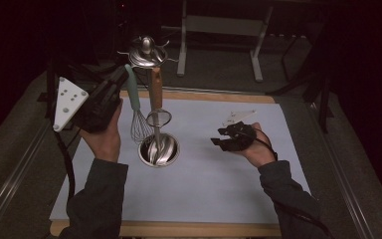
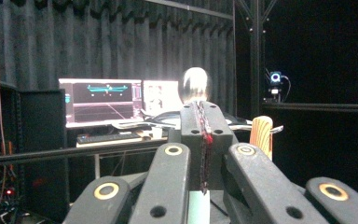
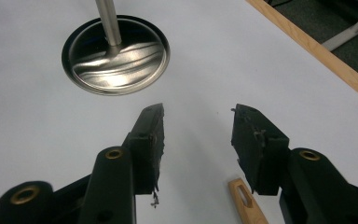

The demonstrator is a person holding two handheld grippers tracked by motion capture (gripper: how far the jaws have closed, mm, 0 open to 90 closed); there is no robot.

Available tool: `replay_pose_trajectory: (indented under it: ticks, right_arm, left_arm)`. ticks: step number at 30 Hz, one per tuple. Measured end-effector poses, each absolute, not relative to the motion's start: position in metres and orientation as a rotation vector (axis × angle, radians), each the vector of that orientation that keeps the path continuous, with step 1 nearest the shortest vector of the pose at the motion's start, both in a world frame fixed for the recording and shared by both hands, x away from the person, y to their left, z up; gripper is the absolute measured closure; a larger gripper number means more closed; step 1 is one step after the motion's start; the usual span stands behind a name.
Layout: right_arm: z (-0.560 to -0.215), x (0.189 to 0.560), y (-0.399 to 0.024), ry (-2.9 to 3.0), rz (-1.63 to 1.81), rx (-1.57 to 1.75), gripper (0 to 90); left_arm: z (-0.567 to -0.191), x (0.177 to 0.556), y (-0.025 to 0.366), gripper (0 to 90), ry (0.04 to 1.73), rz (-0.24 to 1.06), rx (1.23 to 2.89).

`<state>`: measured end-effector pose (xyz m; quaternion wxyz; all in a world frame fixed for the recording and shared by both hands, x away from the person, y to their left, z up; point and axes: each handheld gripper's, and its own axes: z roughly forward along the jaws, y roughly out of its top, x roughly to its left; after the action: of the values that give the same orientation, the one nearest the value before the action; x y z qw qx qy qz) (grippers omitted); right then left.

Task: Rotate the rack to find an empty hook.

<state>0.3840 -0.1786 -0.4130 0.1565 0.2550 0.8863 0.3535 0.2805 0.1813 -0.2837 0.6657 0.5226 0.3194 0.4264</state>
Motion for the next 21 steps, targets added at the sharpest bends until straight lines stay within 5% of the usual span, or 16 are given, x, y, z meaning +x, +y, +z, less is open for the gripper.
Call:
replay_pose_trajectory:
  ticks: [21]
  right_arm:
    - [-0.4157,0.3841,-0.1814,2.542,1.008,0.745,53.3]
  left_arm:
    - [-0.2836,0.2885,0.1897,89.4,0.776,1.004,1.178]
